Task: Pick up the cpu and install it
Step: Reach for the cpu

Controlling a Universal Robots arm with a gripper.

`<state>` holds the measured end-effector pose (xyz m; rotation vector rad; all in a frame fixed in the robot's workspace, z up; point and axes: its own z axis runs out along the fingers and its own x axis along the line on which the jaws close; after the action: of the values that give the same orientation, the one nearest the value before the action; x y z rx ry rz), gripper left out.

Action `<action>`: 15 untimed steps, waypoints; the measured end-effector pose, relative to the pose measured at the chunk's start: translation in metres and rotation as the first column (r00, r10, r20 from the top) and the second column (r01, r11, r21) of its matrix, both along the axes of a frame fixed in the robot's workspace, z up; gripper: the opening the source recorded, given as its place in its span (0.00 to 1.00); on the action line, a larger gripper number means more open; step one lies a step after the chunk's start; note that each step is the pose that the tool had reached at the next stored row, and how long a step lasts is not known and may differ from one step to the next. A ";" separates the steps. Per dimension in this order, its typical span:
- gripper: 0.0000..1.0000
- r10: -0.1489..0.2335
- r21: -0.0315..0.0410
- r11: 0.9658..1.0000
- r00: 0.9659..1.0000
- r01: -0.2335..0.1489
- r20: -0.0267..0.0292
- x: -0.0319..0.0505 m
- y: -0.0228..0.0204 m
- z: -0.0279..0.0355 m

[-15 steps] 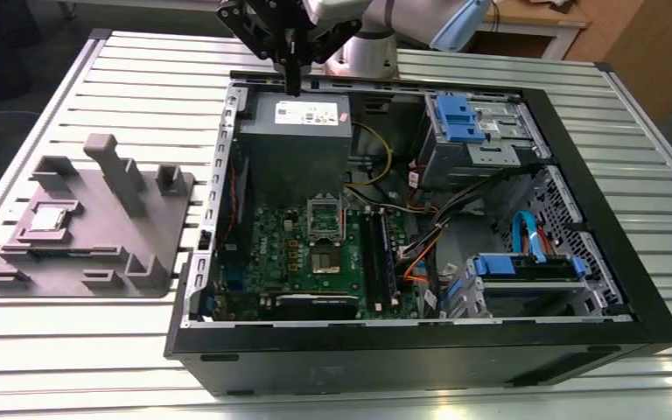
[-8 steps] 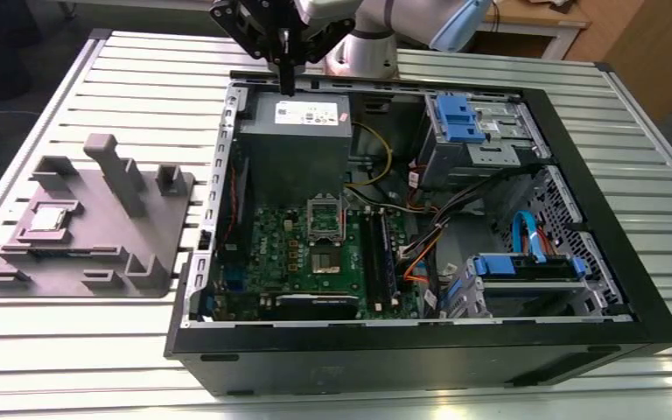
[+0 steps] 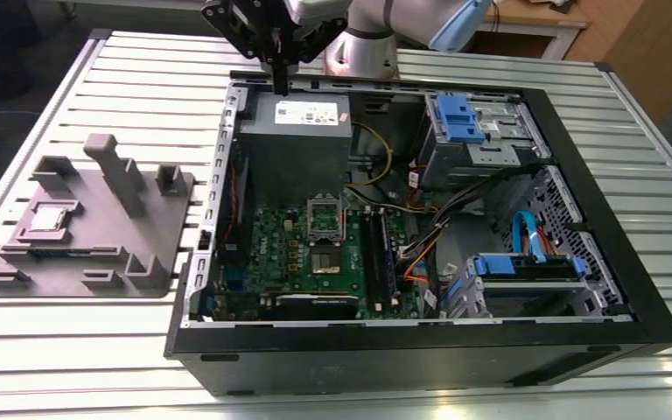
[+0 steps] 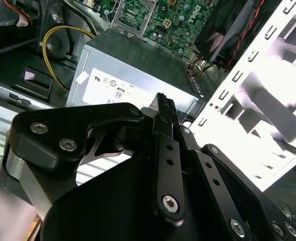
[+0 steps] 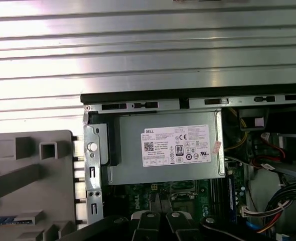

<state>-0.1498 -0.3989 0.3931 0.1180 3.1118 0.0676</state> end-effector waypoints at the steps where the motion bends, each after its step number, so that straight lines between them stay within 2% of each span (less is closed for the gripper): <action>1: 0.10 0.000 0.000 1.000 1.000 0.000 0.000 -0.0008 0.0000 0.0000; 15: 0.10 0.000 0.000 1.000 1.000 0.000 0.000 -0.0072 0.0000 0.0000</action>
<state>-0.1570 -0.3989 0.3931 0.1179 3.1115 0.0677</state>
